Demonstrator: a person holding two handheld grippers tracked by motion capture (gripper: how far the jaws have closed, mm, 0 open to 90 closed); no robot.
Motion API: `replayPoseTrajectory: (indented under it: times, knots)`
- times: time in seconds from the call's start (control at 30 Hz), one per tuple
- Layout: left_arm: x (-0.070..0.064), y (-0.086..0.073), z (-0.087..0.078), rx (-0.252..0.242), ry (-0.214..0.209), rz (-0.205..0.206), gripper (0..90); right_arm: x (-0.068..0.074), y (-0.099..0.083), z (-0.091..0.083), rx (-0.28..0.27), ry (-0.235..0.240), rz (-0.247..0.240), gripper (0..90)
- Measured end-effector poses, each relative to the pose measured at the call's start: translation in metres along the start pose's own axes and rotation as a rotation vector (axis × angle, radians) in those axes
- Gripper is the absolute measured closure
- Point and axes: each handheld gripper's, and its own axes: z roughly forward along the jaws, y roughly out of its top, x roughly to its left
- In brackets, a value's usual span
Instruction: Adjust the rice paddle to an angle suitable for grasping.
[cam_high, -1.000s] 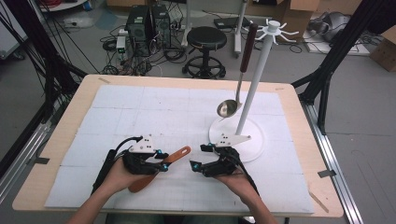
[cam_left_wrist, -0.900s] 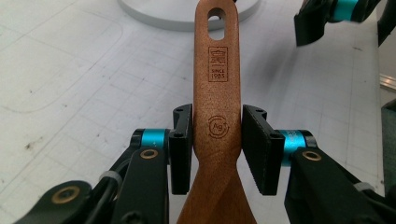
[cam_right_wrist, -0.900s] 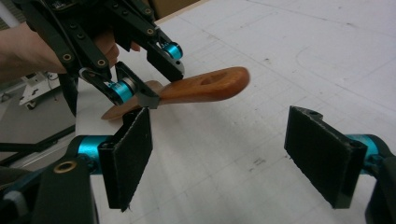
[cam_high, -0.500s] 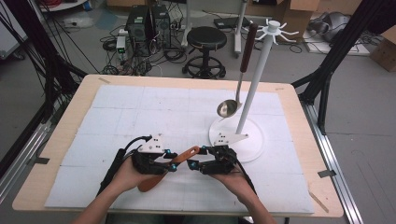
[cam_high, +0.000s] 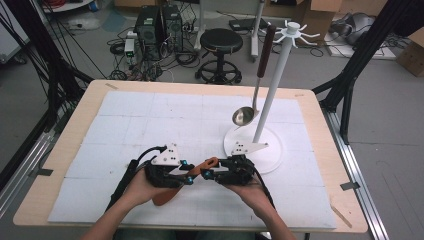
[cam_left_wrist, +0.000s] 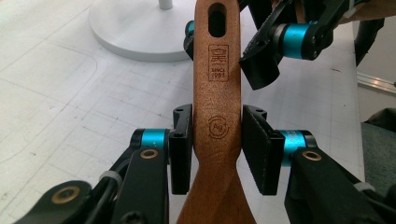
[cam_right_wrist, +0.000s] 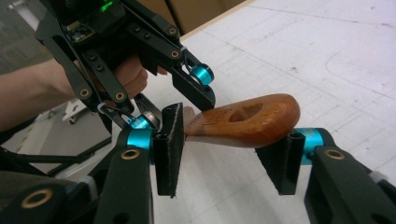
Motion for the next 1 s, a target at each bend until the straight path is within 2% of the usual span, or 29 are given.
replayPoseTrajectory:
  times: [0.4,0.8,1.0]
  knots:
    - [-0.003,0.002,-0.003,-0.025,0.001,0.014,64.9,0.000,0.002,-0.004,-0.030,0.015,0.028,61.4]
    - [-0.002,0.002,-0.007,-0.043,-0.022,0.012,65.4,0.003,0.007,-0.003,-0.050,0.046,0.026,68.4]
    - [-0.001,0.002,-0.011,-0.064,-0.042,-0.002,65.9,0.003,0.009,-0.005,-0.078,0.087,0.042,74.5]
